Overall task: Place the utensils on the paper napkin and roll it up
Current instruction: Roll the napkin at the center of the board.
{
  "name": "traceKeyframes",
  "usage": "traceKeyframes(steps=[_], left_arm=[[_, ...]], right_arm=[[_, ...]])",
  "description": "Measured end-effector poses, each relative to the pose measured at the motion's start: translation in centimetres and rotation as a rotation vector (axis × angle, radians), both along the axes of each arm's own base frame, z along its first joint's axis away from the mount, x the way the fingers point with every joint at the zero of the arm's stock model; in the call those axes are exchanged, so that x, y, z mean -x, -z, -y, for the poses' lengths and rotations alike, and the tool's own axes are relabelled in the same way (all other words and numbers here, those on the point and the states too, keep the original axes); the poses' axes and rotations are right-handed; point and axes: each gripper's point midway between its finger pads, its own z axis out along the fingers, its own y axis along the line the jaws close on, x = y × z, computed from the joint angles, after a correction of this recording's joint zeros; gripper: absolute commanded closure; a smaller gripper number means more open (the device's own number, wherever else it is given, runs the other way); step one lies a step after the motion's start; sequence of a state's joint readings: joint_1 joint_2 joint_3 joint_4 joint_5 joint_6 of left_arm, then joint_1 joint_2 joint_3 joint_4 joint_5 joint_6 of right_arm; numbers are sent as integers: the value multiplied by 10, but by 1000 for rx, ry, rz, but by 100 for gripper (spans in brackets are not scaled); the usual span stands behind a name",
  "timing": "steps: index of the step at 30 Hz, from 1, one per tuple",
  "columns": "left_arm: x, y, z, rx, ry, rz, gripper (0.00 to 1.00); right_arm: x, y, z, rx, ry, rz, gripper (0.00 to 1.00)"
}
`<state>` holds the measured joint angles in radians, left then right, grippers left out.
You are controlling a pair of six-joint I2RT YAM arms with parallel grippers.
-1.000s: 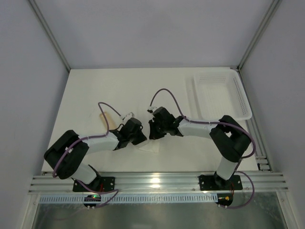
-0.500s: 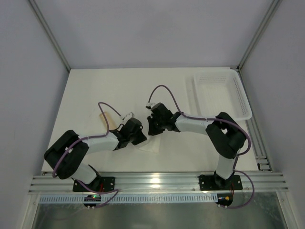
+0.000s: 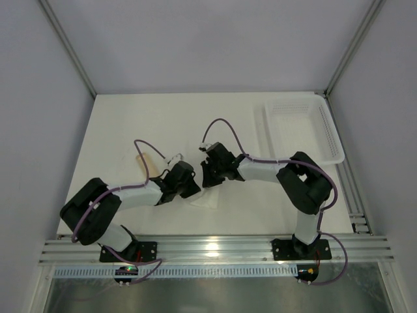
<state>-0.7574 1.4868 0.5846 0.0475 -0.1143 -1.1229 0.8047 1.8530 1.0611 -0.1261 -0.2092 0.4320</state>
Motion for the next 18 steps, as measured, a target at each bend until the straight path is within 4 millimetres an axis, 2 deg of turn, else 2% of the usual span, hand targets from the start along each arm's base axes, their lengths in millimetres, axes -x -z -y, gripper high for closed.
traceKeyframes(steps=[18], left_arm=[[1,0,-2,-9,-4,9,100]], right_arm=[[-2,0,-2,0,6,1,96]])
